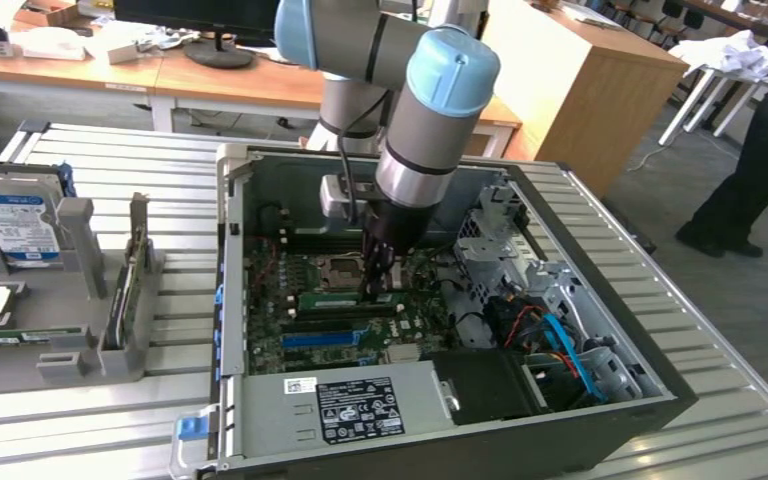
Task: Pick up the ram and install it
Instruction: 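Insert the ram into the slot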
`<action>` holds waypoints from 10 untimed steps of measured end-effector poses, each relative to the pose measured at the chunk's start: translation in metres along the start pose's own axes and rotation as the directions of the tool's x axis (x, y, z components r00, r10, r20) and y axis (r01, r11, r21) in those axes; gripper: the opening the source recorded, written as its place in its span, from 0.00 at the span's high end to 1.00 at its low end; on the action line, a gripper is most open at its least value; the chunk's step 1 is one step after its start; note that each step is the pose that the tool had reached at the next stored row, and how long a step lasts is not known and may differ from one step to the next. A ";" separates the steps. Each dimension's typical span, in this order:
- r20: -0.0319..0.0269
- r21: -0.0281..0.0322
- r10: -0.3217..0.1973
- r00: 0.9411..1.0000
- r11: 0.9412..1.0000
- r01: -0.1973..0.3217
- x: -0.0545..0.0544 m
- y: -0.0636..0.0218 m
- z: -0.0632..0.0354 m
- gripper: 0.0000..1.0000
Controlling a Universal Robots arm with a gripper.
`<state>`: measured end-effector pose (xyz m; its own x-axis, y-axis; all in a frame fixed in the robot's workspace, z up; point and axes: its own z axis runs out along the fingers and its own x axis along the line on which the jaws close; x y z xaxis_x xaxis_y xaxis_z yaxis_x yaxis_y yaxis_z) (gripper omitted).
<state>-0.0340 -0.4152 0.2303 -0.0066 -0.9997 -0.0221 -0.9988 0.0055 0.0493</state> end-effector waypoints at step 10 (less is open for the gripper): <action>0.000 0.000 0.000 1.000 1.000 0.000 0.001 0.0001 0.0004 0.88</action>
<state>-0.0341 -0.4157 0.2299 -0.0067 -0.9997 -0.0221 -0.9988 0.0056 0.0493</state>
